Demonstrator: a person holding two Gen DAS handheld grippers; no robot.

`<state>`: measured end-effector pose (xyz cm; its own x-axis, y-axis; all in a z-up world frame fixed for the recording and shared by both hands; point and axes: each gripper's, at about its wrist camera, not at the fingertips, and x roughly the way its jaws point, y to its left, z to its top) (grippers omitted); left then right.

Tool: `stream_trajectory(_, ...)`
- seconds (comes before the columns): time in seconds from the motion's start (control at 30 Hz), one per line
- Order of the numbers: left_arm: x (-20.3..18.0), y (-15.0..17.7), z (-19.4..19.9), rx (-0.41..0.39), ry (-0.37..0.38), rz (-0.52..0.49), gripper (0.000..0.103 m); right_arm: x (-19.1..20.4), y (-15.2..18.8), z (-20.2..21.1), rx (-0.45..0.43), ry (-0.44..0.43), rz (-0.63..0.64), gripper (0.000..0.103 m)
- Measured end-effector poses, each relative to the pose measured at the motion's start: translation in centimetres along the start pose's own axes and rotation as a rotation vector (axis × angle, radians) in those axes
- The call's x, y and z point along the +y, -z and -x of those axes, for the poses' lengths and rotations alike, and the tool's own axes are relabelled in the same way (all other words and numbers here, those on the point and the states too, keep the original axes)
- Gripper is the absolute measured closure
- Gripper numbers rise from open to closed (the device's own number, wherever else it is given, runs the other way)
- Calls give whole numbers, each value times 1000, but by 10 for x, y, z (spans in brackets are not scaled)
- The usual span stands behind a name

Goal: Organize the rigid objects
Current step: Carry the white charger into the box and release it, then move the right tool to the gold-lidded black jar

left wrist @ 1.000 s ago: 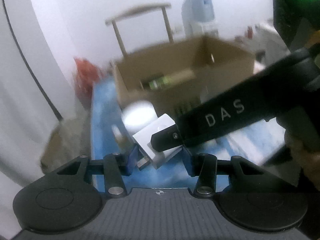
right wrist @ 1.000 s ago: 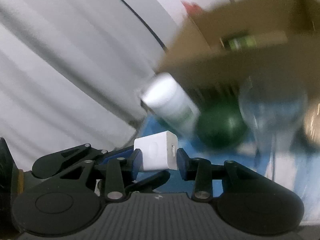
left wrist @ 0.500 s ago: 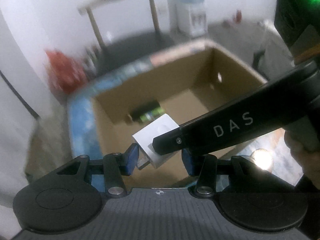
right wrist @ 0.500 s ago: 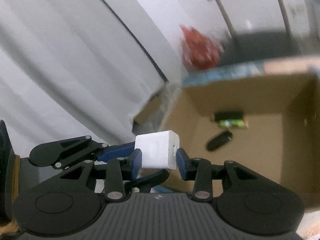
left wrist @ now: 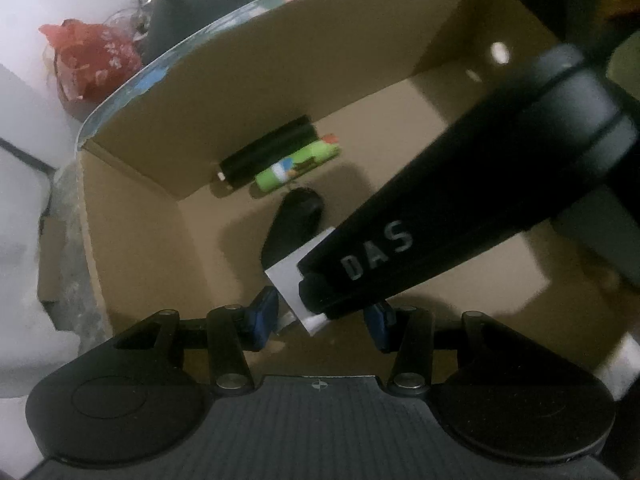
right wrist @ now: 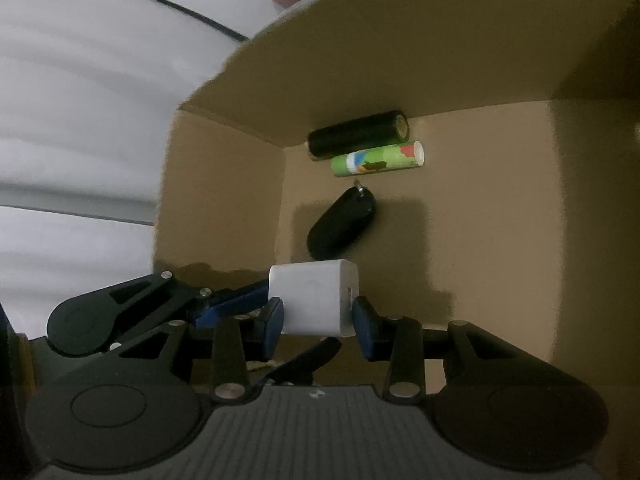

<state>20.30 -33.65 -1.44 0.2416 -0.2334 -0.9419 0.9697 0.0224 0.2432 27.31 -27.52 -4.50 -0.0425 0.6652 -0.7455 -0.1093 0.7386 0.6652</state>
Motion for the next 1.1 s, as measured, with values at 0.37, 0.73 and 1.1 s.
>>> stream_trajectory(0.37, -1, -8, 21, -40, -68, -10, 45, 10, -17, -28, 40, -55, 8, 60)
stream_trajectory(0.73, -4, 28, 104, -268, -50, 43, 37, 21, 28, 69, -166, -128, 37, 40)
stream_trajectory(1.1, -44, 132, 162, -656, 27, 34, 30, 17, 156, 187, -530, -181, 204, 40)
